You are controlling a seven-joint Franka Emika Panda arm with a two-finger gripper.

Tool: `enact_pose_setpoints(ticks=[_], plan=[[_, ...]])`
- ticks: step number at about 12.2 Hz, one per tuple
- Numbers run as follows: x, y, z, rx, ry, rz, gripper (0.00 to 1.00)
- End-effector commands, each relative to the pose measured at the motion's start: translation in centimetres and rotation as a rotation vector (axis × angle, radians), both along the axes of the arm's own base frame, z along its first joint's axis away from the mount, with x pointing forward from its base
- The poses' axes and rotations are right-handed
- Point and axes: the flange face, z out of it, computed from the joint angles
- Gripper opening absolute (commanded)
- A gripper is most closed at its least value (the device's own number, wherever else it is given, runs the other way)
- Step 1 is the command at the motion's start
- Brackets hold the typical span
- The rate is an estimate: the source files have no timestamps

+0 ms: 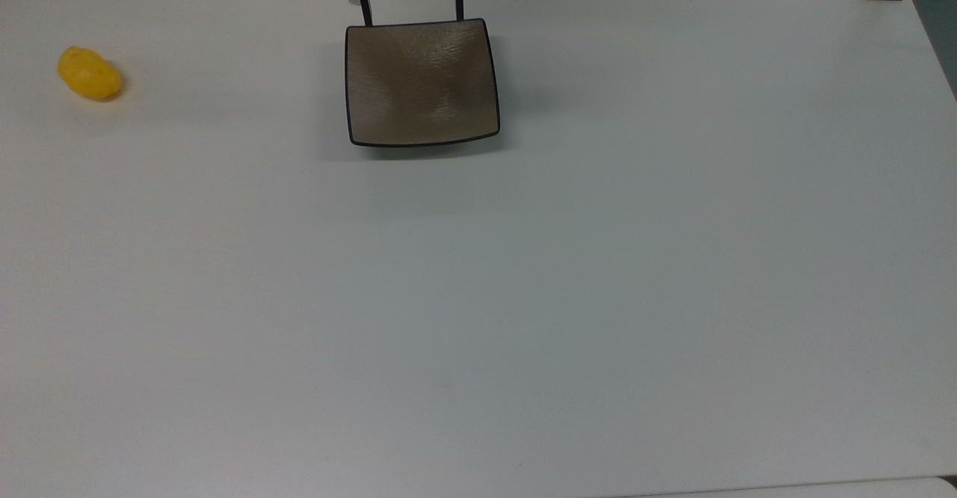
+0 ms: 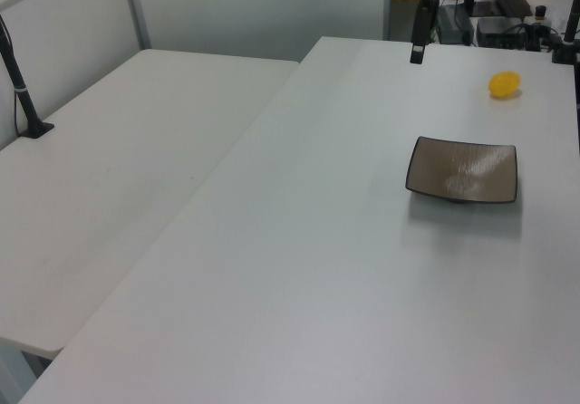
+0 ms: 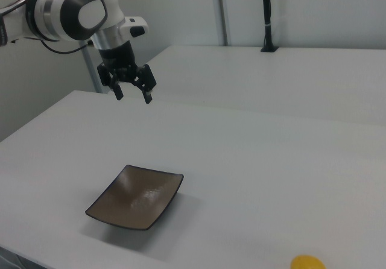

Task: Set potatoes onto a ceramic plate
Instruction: 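Move the open gripper over toward the yellow potato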

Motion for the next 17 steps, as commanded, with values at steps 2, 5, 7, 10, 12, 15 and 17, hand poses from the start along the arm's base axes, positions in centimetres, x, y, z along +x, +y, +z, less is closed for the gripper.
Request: enact_pose_setpoints(ticks=[2,5,7,10,12,15,17], plan=[[-0.1,-0.7,0.6,0.014,-0.023,-0.007,1.00],[-0.1,-0.7,0.6,0.014,-0.023,-0.007,1.00],[-0.4,-0.8,0.9,0.014,-0.019,-0.005,1.00],[-0.6,-1.2,1.2,0.013,-0.022,0.008,1.00],[-0.6,-1.3,0.7,0.004,-0.013,0.085,1.00],[-0.4,-3.4,0.3,-0.027,-0.009,0.309,1.00],[-0.4,-5.3,-0.1,-0.048,-0.004,0.498,1.00]])
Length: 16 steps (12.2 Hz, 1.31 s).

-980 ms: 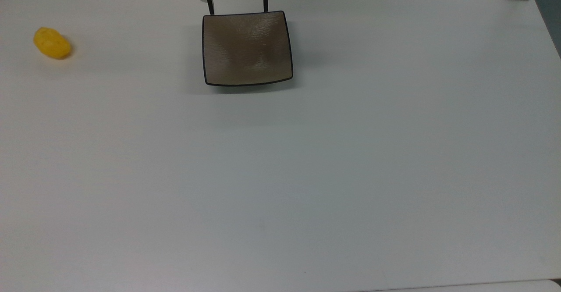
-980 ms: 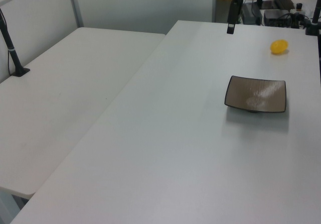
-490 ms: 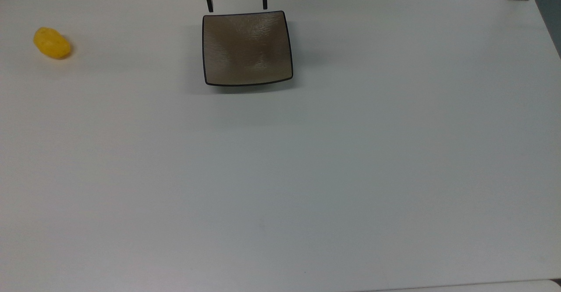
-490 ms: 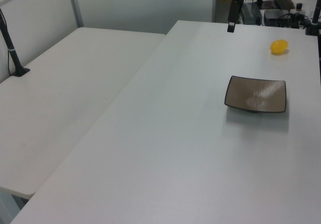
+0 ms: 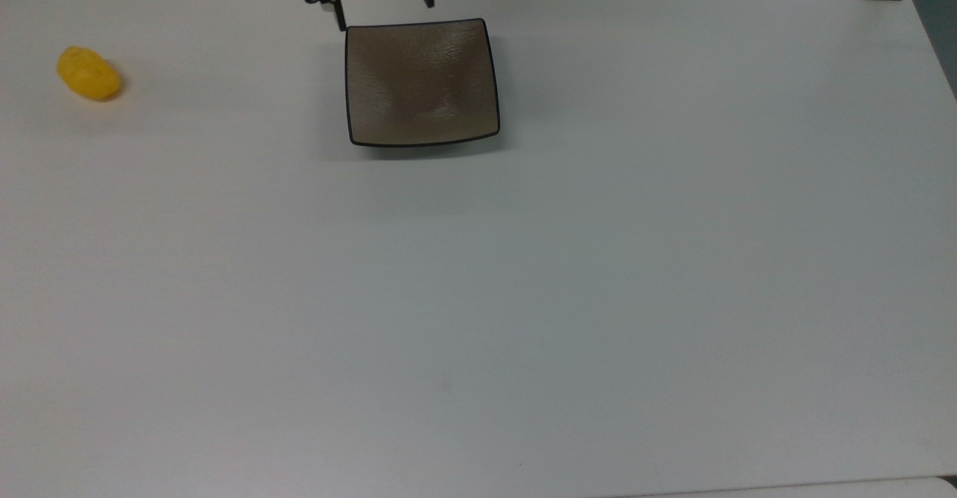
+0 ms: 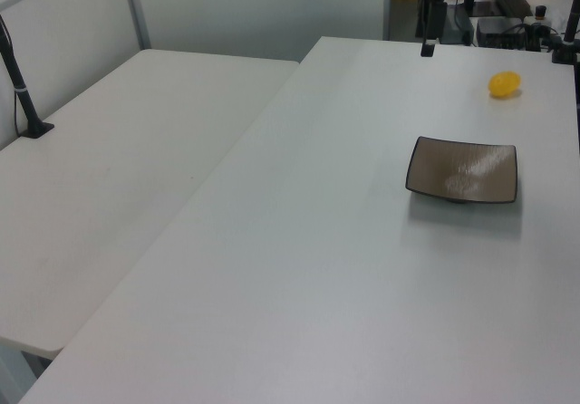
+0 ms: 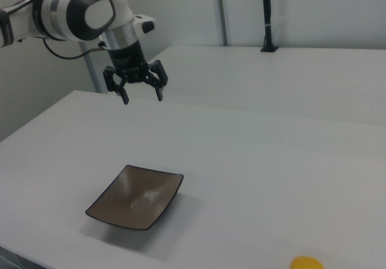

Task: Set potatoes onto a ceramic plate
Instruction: 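Move the open gripper over toward the yellow potato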

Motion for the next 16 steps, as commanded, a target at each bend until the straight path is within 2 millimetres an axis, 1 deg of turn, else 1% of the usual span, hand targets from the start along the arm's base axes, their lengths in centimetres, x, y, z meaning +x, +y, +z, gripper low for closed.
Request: enact_pose_setpoints(ticks=[1,3,4,5,6,8,9,11,12,13,15,16], plan=[[-0.5,-3.0,-0.5,-0.023,0.018,0.292,1.00],[-1.4,-5.7,-1.0,-0.030,0.090,0.458,1.00],[-1.7,-6.1,-1.1,-0.031,0.110,0.498,1.00],[-2.1,-7.1,-1.1,-0.025,0.127,0.479,1.00],[-2.4,-8.6,-0.7,-0.023,0.127,0.453,1.00],[-2.4,-11.1,-0.6,-0.027,0.122,0.416,1.00],[-2.5,-13.0,-0.8,-0.048,0.127,0.399,1.00],[-2.9,-17.3,-1.3,-0.098,0.134,0.431,1.00],[-3.1,-19.9,-1.7,-0.102,0.129,0.432,1.00],[-3.6,-22.9,-2.4,-0.108,0.134,0.425,1.00],[-4.8,-28.0,-4.6,-0.127,0.157,0.424,1.00],[-5.2,-29.6,-5.7,-0.131,0.149,0.409,1.00]])
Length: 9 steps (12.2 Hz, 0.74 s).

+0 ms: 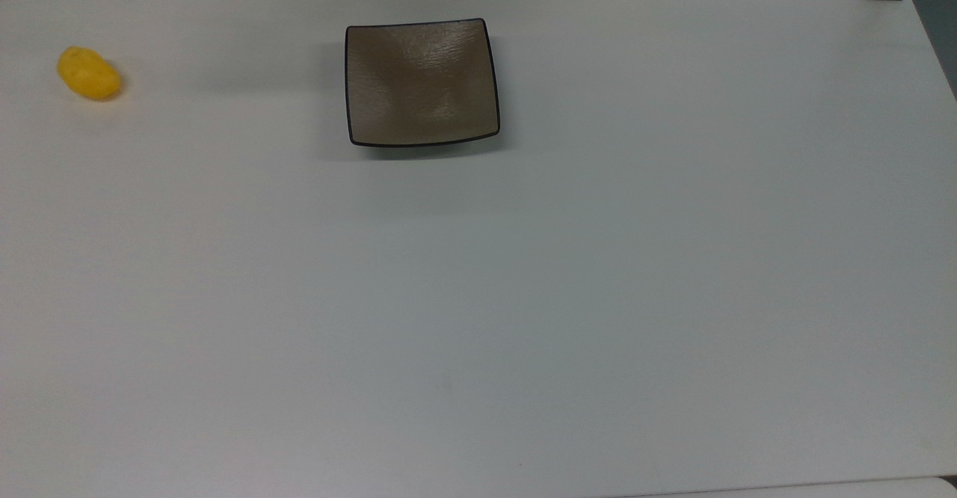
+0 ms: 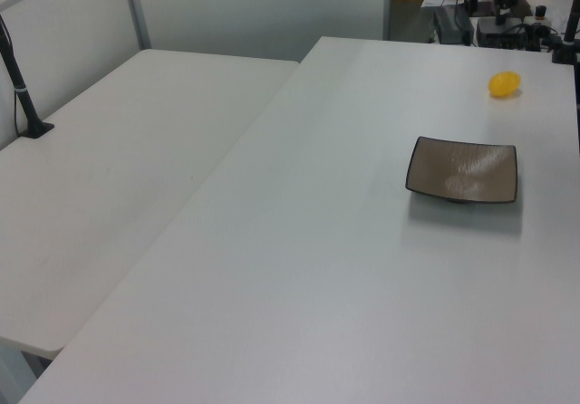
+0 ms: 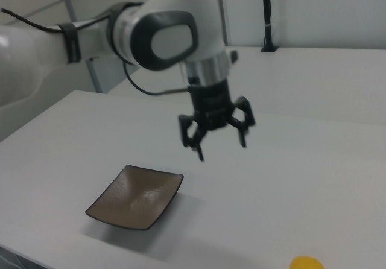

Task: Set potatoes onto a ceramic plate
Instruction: 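Move the open gripper over toward the yellow potato, then lower the gripper around the yellow potato and close it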

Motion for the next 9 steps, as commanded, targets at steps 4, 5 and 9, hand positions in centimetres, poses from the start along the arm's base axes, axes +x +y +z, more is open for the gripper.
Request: enact_pose_setpoints(ticks=[4,5,9], plan=[[-2.1,-10.4,-9.8,-0.050,-0.035,-0.027,1.00],[-1.8,-11.2,-11.5,-0.056,-0.028,-0.021,1.00],[-3.3,-14.7,-17.9,-0.097,-0.056,0.010,1.00]])
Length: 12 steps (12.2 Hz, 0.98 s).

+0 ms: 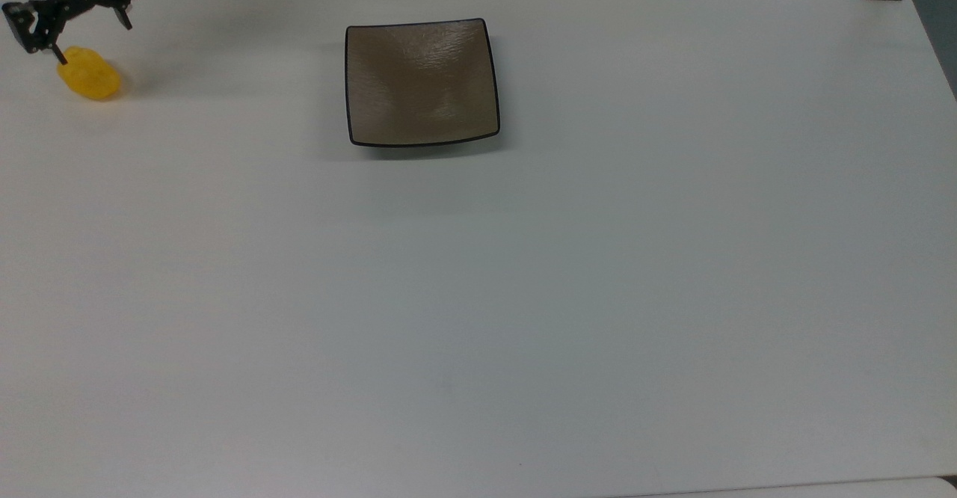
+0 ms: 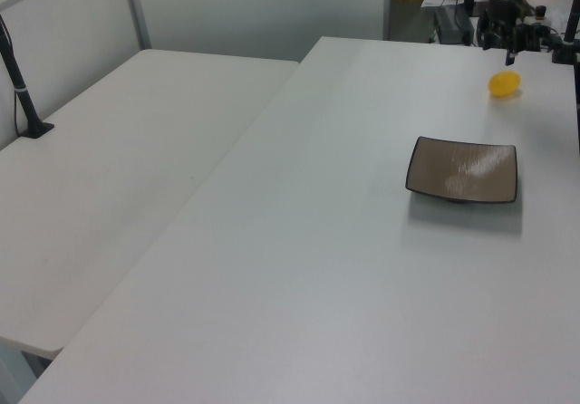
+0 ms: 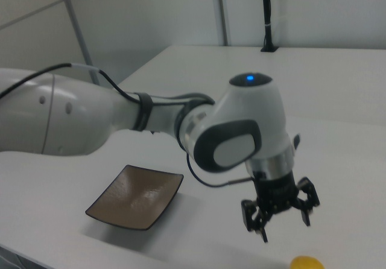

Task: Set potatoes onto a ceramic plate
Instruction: 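Lower the gripper around the yellow potato and close it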

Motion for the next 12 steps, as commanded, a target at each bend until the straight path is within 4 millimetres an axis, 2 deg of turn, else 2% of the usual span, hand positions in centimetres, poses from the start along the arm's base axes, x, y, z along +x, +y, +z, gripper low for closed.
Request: enact_pose_setpoints(ticks=[1,6,10,12], plan=[[-1.4,-1.8,-3.4,-0.047,-0.002,0.045,1.00],[-1.4,-3.3,-7.8,-0.074,-0.018,0.042,1.00],[-1.4,-3.4,-9.2,-0.072,0.002,0.046,0.99],[-1.4,-3.4,-9.4,-0.080,0.013,0.058,0.90]])
